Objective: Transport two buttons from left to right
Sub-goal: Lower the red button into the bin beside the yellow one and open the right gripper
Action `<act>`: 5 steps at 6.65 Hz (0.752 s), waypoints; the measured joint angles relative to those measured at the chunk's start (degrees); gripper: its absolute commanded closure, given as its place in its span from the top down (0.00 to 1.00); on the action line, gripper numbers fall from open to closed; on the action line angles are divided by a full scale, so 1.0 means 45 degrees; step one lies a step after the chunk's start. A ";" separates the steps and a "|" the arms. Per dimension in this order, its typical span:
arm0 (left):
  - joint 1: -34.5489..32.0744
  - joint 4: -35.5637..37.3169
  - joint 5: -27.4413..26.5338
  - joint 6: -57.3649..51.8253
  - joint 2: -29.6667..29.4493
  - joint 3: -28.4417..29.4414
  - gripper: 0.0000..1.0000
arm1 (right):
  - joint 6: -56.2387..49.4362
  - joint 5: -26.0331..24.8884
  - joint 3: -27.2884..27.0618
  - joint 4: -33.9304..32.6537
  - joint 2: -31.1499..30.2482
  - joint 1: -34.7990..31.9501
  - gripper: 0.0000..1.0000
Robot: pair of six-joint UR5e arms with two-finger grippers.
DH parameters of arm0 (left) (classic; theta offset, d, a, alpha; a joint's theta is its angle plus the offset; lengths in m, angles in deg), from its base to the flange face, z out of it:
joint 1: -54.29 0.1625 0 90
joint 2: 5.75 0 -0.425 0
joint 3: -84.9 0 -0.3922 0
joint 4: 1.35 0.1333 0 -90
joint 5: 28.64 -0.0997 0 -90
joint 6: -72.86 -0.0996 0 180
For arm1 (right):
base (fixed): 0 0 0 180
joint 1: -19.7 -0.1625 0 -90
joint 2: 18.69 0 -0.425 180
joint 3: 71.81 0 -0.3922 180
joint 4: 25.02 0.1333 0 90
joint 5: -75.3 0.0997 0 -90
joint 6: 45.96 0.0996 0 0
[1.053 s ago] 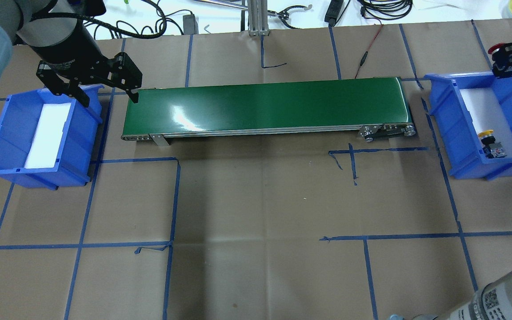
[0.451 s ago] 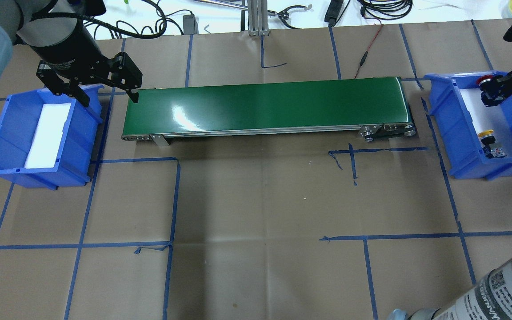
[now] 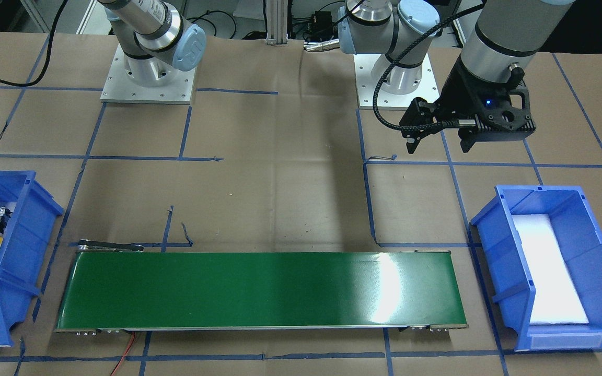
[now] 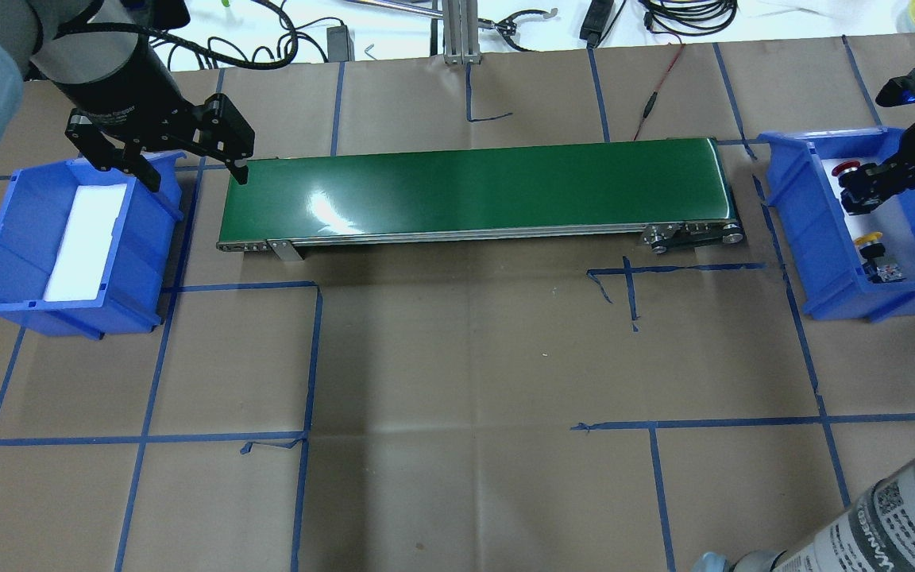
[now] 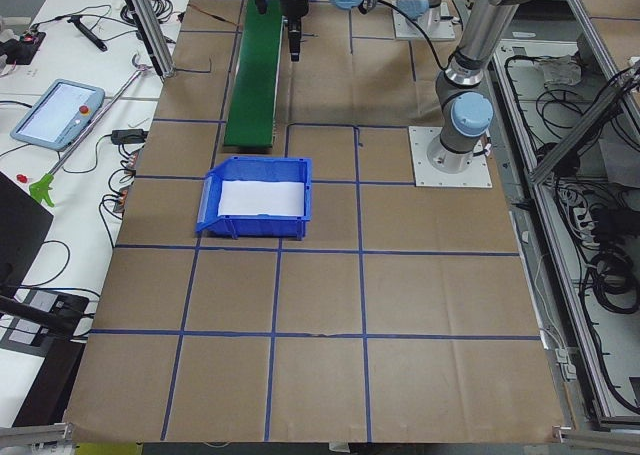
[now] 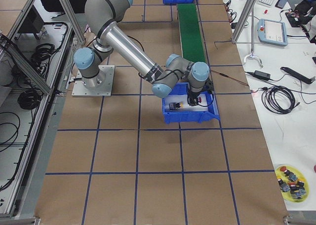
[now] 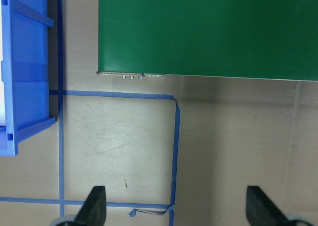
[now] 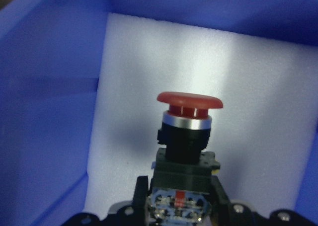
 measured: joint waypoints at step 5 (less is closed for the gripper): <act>0.0000 -0.0004 0.0001 0.0000 -0.0002 0.0007 1.00 | 0.0035 -0.0111 -0.0002 0.0018 0.0201 0.0008 1.00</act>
